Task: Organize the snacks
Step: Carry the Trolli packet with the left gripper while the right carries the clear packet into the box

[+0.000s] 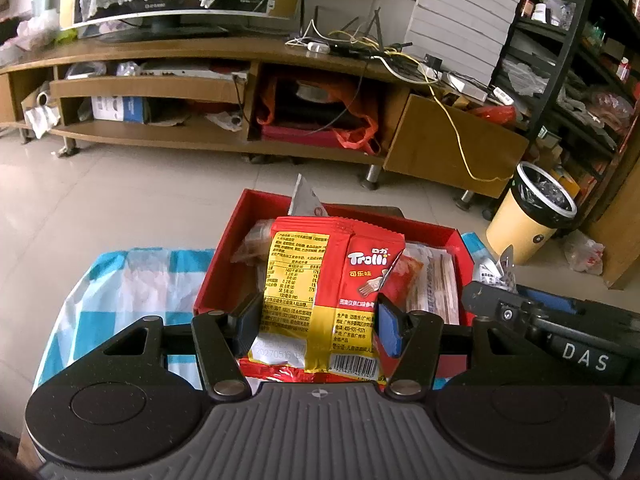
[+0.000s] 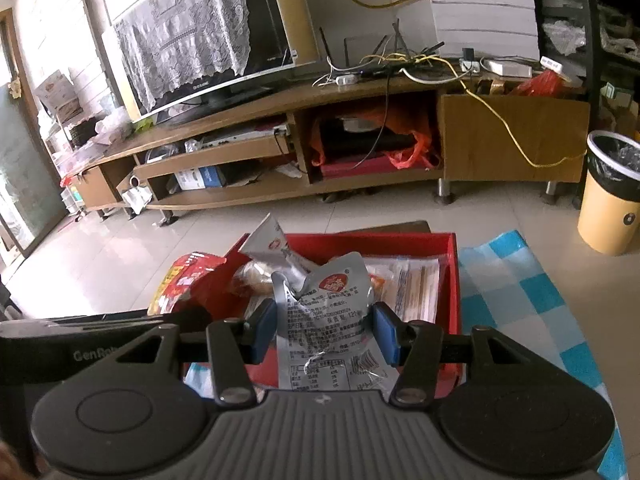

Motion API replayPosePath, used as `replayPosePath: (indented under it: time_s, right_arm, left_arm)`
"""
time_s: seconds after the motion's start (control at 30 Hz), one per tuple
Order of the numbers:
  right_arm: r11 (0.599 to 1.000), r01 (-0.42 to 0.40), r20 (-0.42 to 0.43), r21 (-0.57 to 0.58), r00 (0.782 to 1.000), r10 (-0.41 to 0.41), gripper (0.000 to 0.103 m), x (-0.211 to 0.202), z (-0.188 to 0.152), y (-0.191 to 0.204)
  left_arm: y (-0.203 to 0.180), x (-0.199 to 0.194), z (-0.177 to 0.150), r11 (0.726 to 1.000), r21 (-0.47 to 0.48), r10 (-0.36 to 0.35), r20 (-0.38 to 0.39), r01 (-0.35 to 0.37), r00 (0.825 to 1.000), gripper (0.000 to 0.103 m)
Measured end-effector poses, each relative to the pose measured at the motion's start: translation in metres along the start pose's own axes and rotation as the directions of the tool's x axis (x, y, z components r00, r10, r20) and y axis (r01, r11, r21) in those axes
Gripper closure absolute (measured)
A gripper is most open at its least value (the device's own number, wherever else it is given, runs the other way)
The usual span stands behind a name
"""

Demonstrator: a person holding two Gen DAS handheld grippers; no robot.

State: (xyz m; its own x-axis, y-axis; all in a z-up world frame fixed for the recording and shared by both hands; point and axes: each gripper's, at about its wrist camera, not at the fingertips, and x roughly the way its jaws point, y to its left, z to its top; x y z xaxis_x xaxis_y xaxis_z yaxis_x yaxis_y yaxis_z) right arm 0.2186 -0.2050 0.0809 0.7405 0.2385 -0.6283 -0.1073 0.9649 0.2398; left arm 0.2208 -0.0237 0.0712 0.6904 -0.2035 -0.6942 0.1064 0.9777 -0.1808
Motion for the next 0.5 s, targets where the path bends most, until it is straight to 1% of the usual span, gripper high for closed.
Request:
replayPosePath:
  time_s: [0.23, 0.4, 0.5]
  right_arm:
    - [1.000, 0.010, 0.016, -0.019, 1.000, -0.010, 0.055, 0.012, 0.011, -0.002]
    - [0.999, 0.015, 0.036, -0.045, 0.999, -0.014, 0.055, 0.027, 0.021, -0.005]
    - [1.000, 0.010, 0.043, -0.023, 0.999, -0.009, 0.054, 0.038, 0.024, -0.013]
  left_arm:
    - [-0.007, 0.015, 0.012, 1.000, 0.003, 0.006, 0.006, -0.006, 1.000, 0.037]
    - [-0.014, 0.031, 0.018, 0.999, 0.027, 0.020, 0.007, -0.021, 1.000, 0.037]
    - [-0.017, 0.045, 0.022, 0.998, 0.040, 0.038, 0.003, -0.038, 0.999, 0.037]
